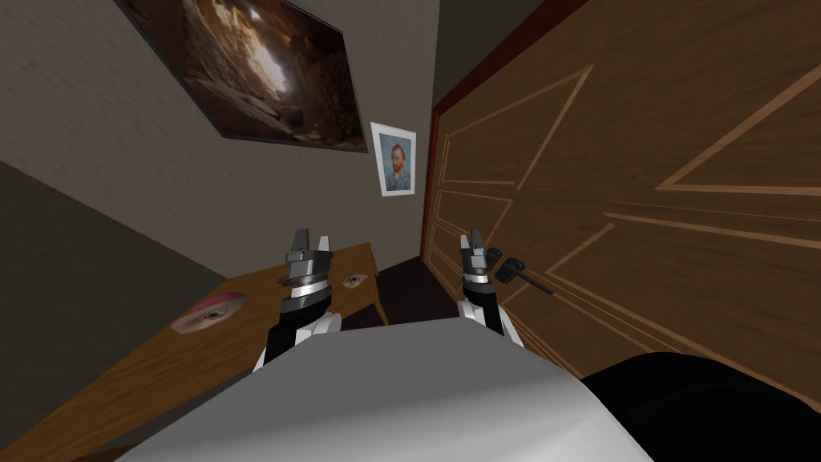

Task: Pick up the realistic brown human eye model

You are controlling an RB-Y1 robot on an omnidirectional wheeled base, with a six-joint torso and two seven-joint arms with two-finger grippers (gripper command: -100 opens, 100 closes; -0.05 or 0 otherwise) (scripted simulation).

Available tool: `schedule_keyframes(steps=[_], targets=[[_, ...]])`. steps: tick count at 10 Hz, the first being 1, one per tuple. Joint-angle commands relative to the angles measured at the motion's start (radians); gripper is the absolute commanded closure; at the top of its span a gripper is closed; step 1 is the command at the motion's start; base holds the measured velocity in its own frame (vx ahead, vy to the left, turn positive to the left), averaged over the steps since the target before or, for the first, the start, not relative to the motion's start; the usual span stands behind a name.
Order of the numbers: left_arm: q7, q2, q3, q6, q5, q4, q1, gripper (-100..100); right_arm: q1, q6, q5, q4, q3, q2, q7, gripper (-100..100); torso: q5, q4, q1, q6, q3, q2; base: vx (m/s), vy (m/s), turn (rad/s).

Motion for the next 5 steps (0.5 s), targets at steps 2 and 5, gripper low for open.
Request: schedule_keyframes(steps=[2, 5], targets=[[0.006, 0.054, 0.011, 0.028, -0.001, 0.035, -0.012, -100, 0.000, 0.000, 0.000, 0.000, 0.000, 0.000, 0.000, 0, 0.000, 0.000, -0.002, 0.000, 0.000, 0.000, 0.005, -0.059, -0.038], [0.015, 0.109, 0.030, 0.075, -0.002, 0.093, -0.031, -100, 0.000, 0.000, 0.000, 0.000, 0.000, 0.000, 0.000, 0, -0.001, 0.000, -0.006, 0.000, 0.000, -0.001, 0.010, -0.091, -0.040]])
